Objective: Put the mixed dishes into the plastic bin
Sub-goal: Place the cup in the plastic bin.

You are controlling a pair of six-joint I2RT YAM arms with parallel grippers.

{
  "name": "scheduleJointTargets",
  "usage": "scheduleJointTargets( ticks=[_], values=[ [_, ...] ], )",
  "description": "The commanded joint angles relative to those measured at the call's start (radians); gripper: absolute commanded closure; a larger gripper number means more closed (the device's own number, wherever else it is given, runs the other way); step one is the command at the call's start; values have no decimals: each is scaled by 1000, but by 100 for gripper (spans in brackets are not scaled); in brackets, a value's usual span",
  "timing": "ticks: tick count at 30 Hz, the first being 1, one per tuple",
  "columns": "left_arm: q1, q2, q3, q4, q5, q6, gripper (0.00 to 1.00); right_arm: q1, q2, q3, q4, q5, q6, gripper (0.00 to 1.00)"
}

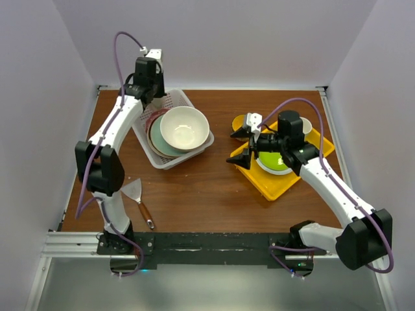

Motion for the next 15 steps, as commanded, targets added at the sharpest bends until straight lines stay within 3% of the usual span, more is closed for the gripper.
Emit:
scheduleJointTargets(
  ticks=[1, 15],
  values=[
    [-22, 38, 148, 118, 9, 62, 100, -11, 1, -2, 12, -33, -7, 2],
    [-67, 206, 271, 85, 21, 103, 100, -22, 1, 2, 4, -39, -12, 2]
  ],
)
